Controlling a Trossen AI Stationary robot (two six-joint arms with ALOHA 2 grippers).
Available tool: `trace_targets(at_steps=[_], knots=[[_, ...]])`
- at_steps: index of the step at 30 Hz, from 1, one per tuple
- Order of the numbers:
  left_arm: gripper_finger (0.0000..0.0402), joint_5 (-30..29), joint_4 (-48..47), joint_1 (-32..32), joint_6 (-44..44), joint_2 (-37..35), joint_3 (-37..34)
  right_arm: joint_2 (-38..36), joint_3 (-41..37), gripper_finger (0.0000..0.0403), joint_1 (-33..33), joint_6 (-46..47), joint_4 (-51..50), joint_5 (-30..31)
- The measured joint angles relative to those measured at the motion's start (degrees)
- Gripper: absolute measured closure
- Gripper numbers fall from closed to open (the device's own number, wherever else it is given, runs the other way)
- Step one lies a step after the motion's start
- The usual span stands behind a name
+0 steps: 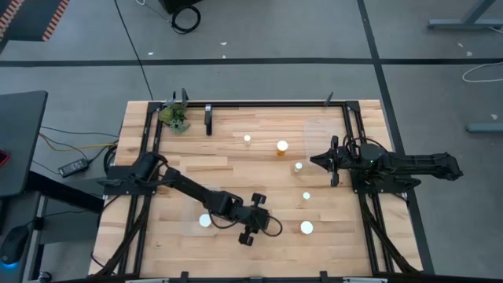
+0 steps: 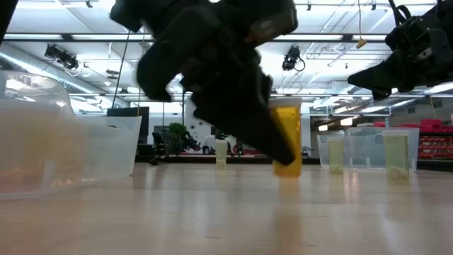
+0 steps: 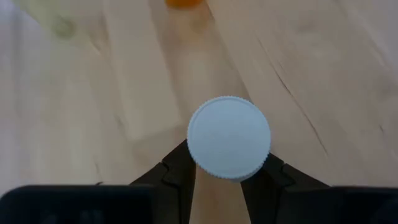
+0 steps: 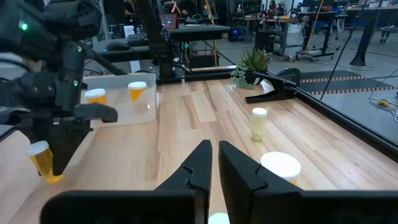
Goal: Pick and place medicine bottles into bin by pill shape (circle, oval)
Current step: Put the small orange pill bottle into the top transparent bin
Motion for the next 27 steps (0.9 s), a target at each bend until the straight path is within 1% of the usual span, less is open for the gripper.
trace_targets(at_steps=[7,9,14,18,23,27], knots=[[0.0291,0.0,0.0,3.3,5.5,-5.2,-0.1,0.0,0.0,0.0366,0.0,0.0,0.4,0.0],[0.029,0.0,0.0,4.2,7.4,-6.7,-0.1,0.0,0.0,0.0366,0.0,0.6,2.5,0.0],[0.0286,0.1,1.9,7.4,12.5,-9.1,0.0,0.0,0.0,0.0366,0.0,0.3,10.5,0.0],[0.0288,0.0,3.7,10.6,15.2,-9.3,0.0,0.0,0.0,0.0366,0.0,-2.4,19.4,0.0],[0.0287,0.2,4.8,14.2,16.0,-9.3,0.0,0.0,0.0,0.0366,0.0,1.2,29.4,0.0],[0.0284,0.2,4.8,15.9,16.0,-9.3,0.0,0.0,0.0,0.0366,0.0,2.4,33.8,0.1]])
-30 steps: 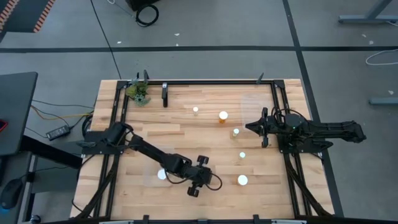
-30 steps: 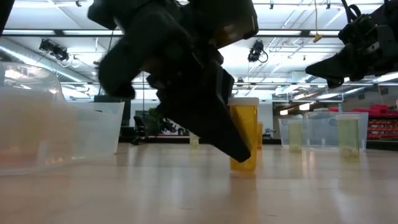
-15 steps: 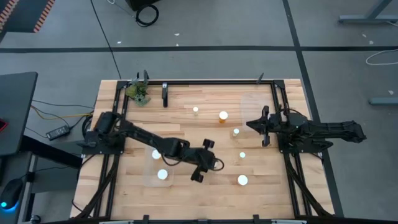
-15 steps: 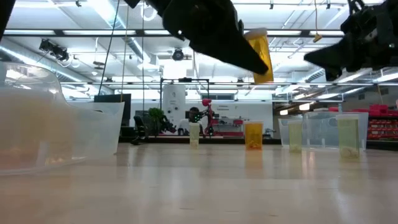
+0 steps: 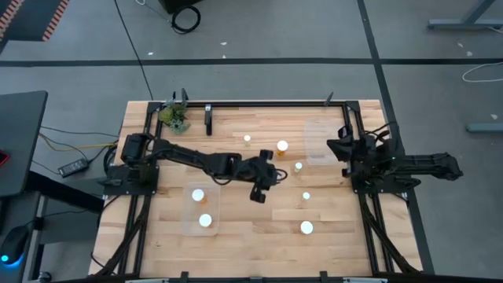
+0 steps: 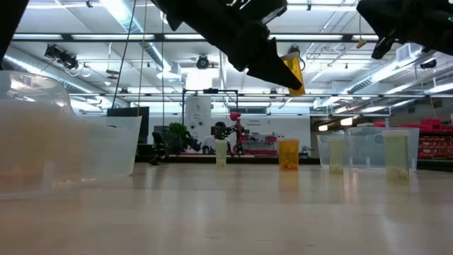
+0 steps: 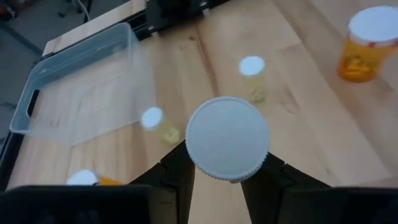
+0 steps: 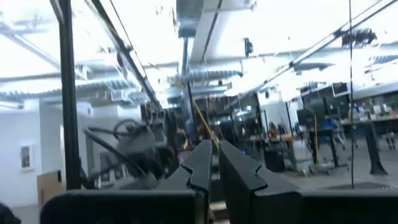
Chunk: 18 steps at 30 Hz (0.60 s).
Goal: Pick and place medicine bottles into bin by pill shape (circle, oval)
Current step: Put the small orange pill bottle into the top transparent bin
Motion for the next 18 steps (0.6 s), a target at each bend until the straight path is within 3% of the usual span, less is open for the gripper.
trace_targets(at_steps=[4,12,18], knots=[[0.0286,0.0,-0.2,0.4,0.0,0.0,0.0,0.1,0.0,0.0366,0.0,5.3,-0.2,0.6],[0.0284,0.2,-0.4,0.2,-0.1,0.0,0.0,0.8,0.0,0.0366,0.1,7.4,-2.4,1.2],[0.0287,0.1,-0.6,0.2,-0.3,0.0,0.0,10.5,0.0,0.0366,0.1,10.1,-2.8,0.9]])
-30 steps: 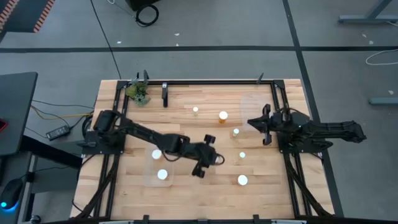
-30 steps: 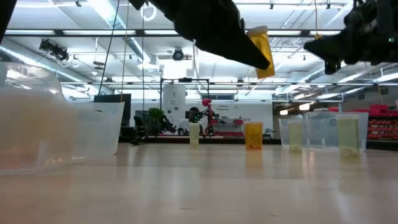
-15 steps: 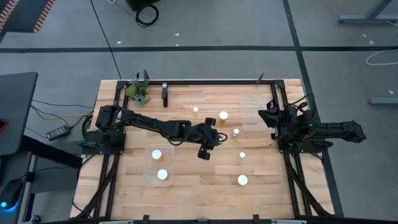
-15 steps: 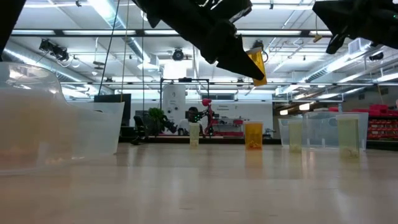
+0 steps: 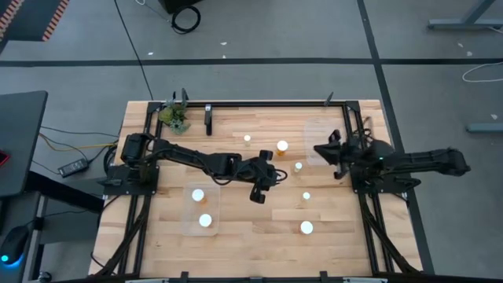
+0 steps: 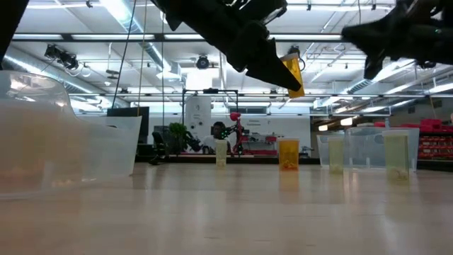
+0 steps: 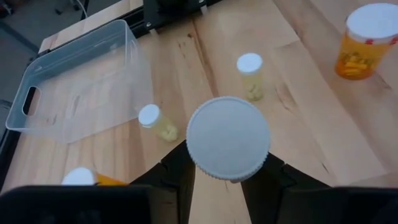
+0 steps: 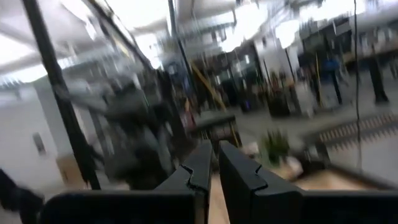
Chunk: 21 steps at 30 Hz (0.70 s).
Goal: Pick and place medicine bottles into bin by pill shape (circle, oval)
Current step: Put the small orange pill bottle into the top transparent bin
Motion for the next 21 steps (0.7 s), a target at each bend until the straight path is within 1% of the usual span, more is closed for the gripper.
trace_targets(at_steps=[3,7,9,12,15,17,21], knots=[[0.0288,0.0,-0.5,0.0,-0.1,0.0,0.0,8.3,1.8,0.0366,0.0,0.0,-0.2,0.0],[0.0284,0.0,-1.2,0.3,-0.1,0.0,0.0,20.5,8.0,0.0365,0.0,-0.7,-1.5,0.0],[0.0284,0.0,-2.0,0.5,-0.3,0.0,0.0,26.4,12.8,0.036,0.4,-1.8,-5.9,0.0],[0.0287,0.0,-4.2,0.9,-1.2,0.0,0.0,34.6,21.0,0.0344,1.9,-3.3,-15.7,1.5],[0.0288,0.0,-6.8,1.3,-2.5,0.0,0.0,41.6,29.2,0.0318,4.7,-4.6,-27.2,6.1],[0.0287,-0.1,-8.3,1.6,-3.4,0.0,0.0,45.4,33.9,0.0299,6.9,-5.1,-33.0,9.9],[0.0282,-0.1,-10.9,1.7,-5.3,0.0,0.0,50.1,40.0,0.0264,11.7,-5.9,-39.5,16.4]])
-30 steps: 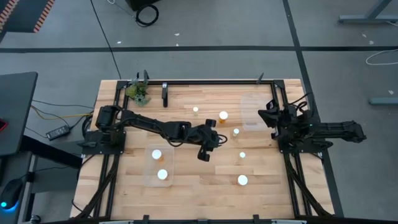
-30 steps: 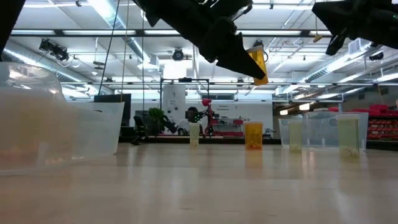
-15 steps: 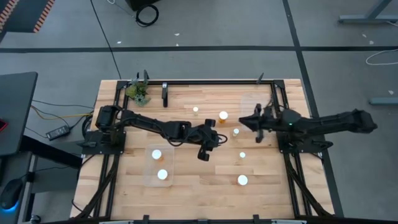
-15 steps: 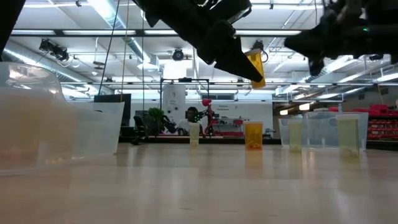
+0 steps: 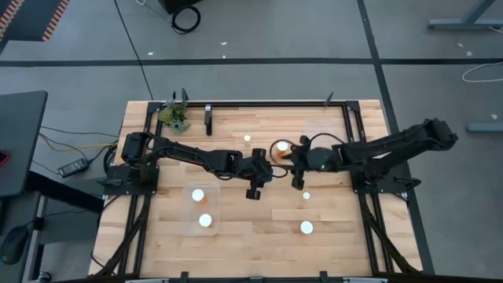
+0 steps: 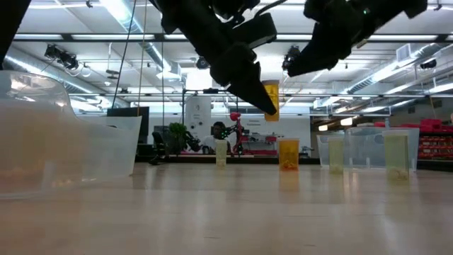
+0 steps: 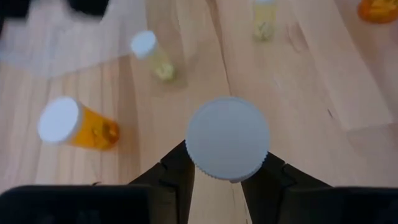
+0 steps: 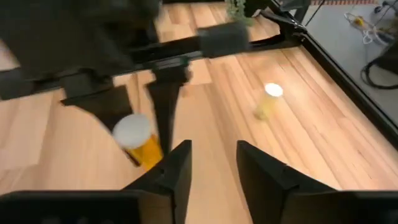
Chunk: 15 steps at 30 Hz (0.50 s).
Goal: Pick and place medicine bottles into bin by pill shape (circle, oval)
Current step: Put the small orange pill bottle into the top transparent bin
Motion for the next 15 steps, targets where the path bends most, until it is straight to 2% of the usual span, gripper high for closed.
trace_targets(at_steps=[6,10,15], knots=[[0.0286,0.2,-3.4,-0.2,-0.3,-1.6,-0.1,2.0,3.0,0.0234,8.1,0.4,0.1,6.3],[0.029,3.8,-3.7,-0.3,-1.5,-3.3,0.0,3.3,3.1,0.0228,14.2,2.3,2.1,14.6],[0.0284,7.9,-1.6,-0.3,-1.9,-3.7,0.0,7.8,3.2,0.0228,18.7,3.0,7.9,20.5]])
